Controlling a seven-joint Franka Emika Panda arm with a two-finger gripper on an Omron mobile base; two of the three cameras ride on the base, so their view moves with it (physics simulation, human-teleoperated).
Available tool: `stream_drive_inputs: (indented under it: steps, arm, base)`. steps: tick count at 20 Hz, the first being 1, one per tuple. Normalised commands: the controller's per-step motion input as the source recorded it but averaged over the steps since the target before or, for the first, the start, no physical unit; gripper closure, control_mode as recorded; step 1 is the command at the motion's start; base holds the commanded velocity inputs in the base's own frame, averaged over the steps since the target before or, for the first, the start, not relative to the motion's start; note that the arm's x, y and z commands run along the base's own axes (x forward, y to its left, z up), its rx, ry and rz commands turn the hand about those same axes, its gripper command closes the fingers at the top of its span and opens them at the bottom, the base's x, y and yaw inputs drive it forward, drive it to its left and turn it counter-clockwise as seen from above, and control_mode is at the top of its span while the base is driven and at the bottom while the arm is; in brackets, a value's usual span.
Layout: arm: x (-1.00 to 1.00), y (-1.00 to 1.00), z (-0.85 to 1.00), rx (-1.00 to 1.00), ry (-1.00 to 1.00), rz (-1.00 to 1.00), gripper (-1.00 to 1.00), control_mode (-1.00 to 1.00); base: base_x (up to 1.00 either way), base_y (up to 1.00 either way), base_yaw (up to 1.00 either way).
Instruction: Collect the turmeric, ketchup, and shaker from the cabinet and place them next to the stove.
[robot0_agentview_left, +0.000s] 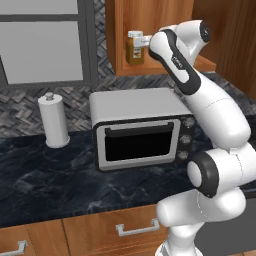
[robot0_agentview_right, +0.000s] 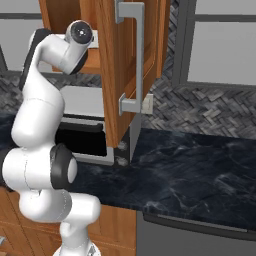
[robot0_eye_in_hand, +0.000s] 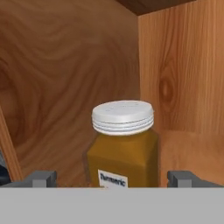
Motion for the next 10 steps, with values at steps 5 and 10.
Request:
stream_drive_inputs:
  steps: [5, 10]
  arm:
    - [0.13, 0.06, 0.0, 0.0, 0.03, -0.06, -1.0, -1.0]
    - [0.09, 0.02, 0.0, 0.0, 0.05, -0.09, -1.0, -1.0]
  base:
    - [0.0, 0.0, 0.0]
    - [0.0, 0.0, 0.0]
